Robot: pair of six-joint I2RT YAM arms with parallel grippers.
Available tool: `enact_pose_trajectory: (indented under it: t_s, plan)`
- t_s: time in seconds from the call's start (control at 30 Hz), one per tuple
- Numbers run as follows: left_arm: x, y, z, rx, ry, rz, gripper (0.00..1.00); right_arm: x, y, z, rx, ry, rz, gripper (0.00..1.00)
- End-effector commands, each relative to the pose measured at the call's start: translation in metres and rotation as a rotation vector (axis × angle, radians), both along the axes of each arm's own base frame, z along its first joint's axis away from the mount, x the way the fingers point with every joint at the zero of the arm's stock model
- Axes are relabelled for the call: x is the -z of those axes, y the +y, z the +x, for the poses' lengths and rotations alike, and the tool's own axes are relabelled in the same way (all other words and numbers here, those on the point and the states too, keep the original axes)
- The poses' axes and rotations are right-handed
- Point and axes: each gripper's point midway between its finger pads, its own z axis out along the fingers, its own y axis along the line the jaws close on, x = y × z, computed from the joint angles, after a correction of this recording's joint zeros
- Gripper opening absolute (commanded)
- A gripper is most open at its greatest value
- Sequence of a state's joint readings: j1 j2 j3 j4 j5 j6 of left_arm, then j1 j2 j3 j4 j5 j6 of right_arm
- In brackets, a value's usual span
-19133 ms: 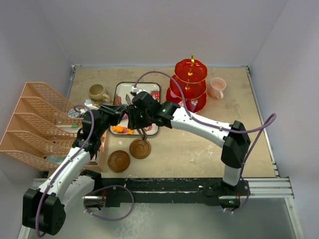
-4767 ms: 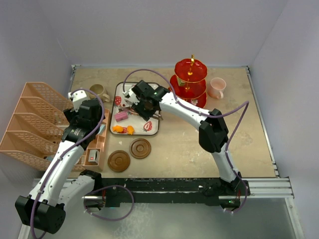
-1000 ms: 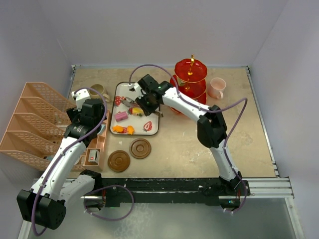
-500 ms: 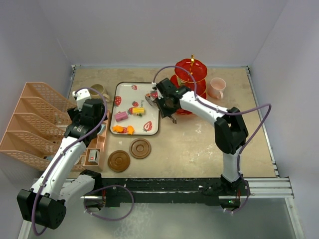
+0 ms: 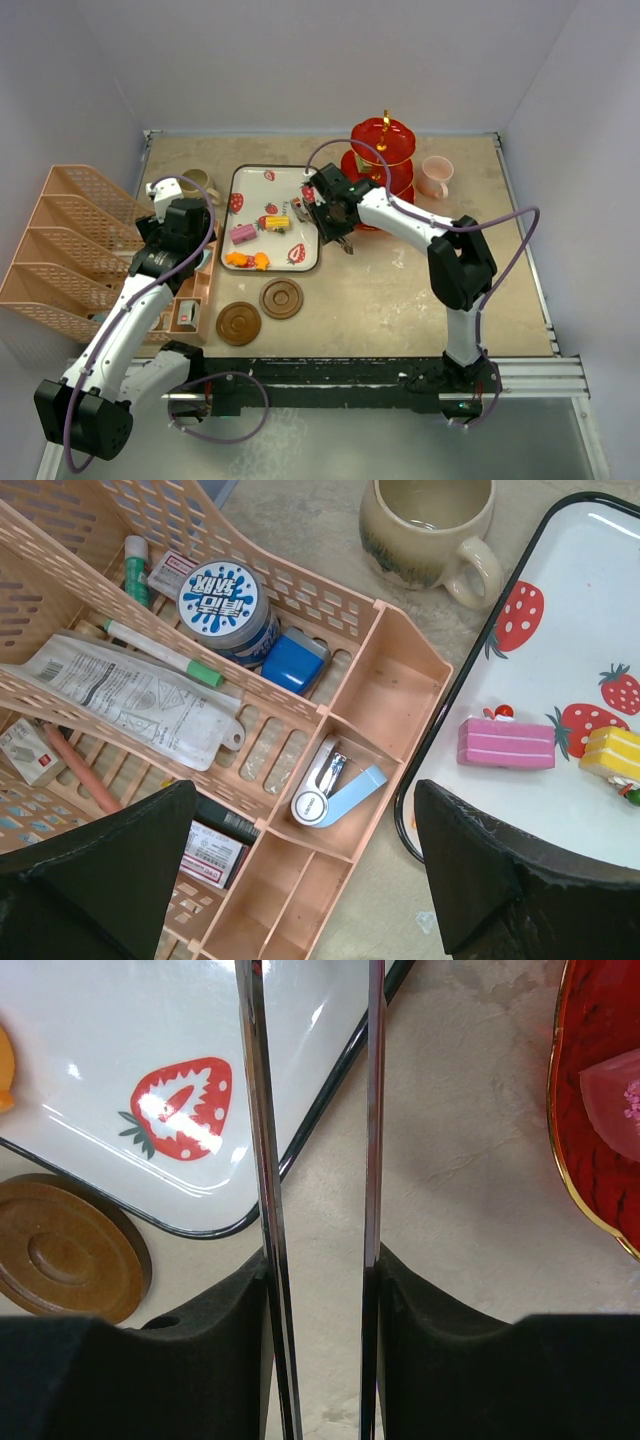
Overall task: Serve the afternoon tea
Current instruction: Place the tray in the desert, then pick up the desert from the tray.
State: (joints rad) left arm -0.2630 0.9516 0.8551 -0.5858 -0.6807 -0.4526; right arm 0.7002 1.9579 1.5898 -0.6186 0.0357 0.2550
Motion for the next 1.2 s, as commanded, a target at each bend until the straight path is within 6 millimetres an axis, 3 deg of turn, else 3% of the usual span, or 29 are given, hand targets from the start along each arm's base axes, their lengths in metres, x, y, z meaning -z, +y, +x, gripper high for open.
enact_pose_trajectory:
  t_s: [0.0,0.5,0.67,0.83,1.0,1.17]
  plan:
    - [-0.013,-0.002,0.007,0.002,-0.047,-0.012,0.87,-0.023,0.007,0.012,0.003,-0.053,0.024,0.40]
    - [-0.011,-0.003,0.008,0.008,-0.040,-0.015,0.87,-0.012,0.003,0.005,-0.013,-0.016,-0.009,0.41]
    - [-0.010,-0.004,0.008,0.011,-0.037,-0.016,0.87,-0.017,0.002,0.006,-0.003,-0.036,-0.007,0.35]
    - [-0.011,-0.004,0.008,0.011,-0.038,-0.016,0.87,-0.035,0.000,0.007,0.018,-0.068,0.017,0.30]
    - [-0.011,-0.004,0.008,0.013,-0.040,-0.017,0.87,-0.081,0.000,0.003,0.049,-0.140,0.110,0.29]
    - [-0.011,-0.006,0.008,0.020,-0.039,-0.023,0.87,-0.119,-0.018,-0.021,0.092,-0.176,0.179,0.28]
